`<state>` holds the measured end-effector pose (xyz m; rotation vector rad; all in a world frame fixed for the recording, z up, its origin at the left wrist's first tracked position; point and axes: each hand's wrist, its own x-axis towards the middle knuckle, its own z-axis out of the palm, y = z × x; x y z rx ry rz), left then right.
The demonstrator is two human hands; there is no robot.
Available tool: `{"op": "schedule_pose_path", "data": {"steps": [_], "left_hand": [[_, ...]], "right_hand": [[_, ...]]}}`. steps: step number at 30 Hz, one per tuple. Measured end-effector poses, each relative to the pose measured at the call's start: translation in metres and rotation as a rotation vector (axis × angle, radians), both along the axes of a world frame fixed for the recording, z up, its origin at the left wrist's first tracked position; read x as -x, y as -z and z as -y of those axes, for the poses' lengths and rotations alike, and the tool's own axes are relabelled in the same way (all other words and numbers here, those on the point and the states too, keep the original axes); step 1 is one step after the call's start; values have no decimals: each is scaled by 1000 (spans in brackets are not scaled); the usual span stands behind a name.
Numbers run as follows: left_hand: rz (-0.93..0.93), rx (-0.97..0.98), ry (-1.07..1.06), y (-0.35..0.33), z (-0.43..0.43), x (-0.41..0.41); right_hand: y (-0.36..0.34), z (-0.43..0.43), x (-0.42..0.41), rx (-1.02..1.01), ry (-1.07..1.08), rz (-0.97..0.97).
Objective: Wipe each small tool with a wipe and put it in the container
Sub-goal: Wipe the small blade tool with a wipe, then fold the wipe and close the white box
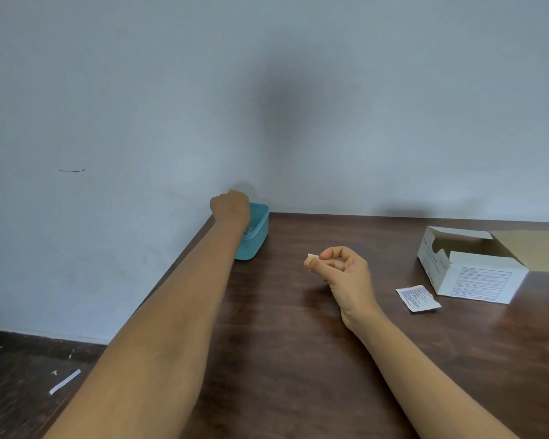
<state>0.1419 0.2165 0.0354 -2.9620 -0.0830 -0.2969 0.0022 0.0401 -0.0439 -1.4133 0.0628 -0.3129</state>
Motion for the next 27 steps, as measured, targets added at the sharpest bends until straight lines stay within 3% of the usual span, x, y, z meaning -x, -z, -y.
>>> {"op": "schedule_pose_path", "data": {"steps": [5,16,27], "left_hand": [[49,17,26,0,-4,-2],[258,300,110,-51,-11,43],[121,551,214,-21,20,147]], "right_hand": [[0,0,0,-15,0,-4],[-11,-1,14,-130,-8,6],[-16,4,79,-153,-38,20]]}}
